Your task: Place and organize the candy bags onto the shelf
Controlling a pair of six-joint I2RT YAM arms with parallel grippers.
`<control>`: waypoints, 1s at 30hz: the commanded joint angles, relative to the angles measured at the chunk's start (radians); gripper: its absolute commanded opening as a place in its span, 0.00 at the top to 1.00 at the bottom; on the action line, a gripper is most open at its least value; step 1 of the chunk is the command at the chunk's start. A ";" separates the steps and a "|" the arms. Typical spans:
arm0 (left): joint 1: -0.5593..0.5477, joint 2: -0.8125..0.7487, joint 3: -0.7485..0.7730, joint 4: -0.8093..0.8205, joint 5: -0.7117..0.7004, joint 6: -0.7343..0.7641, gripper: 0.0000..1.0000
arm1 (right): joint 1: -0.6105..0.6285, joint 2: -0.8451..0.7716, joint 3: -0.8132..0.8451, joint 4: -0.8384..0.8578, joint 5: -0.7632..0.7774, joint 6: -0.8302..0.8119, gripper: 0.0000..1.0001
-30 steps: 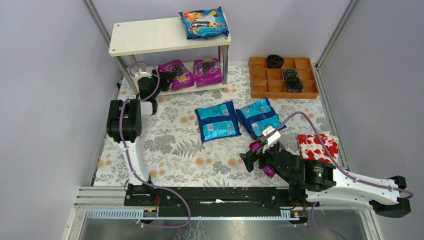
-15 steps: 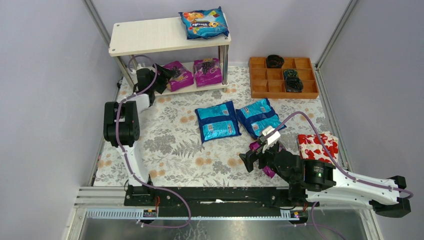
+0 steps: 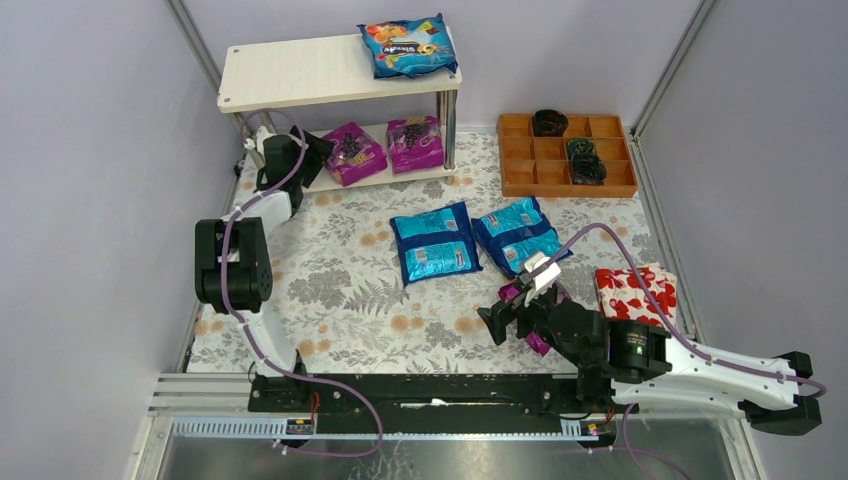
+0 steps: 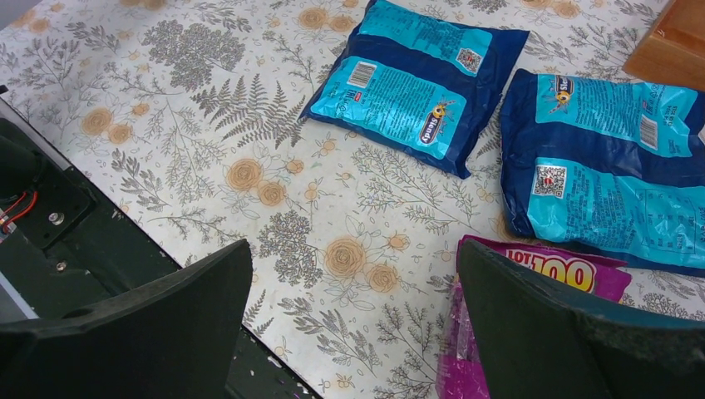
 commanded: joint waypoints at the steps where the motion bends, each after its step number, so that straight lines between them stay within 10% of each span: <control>1: -0.002 -0.011 0.010 0.059 -0.092 -0.003 0.19 | 0.004 0.002 0.002 0.038 -0.001 0.006 0.00; 20: -0.041 0.253 0.231 0.183 0.023 -0.012 0.20 | 0.004 0.073 0.015 0.044 0.003 0.006 0.00; 30: -0.085 0.295 0.246 0.326 0.139 -0.027 0.04 | 0.004 0.127 0.038 0.044 -0.010 0.013 0.00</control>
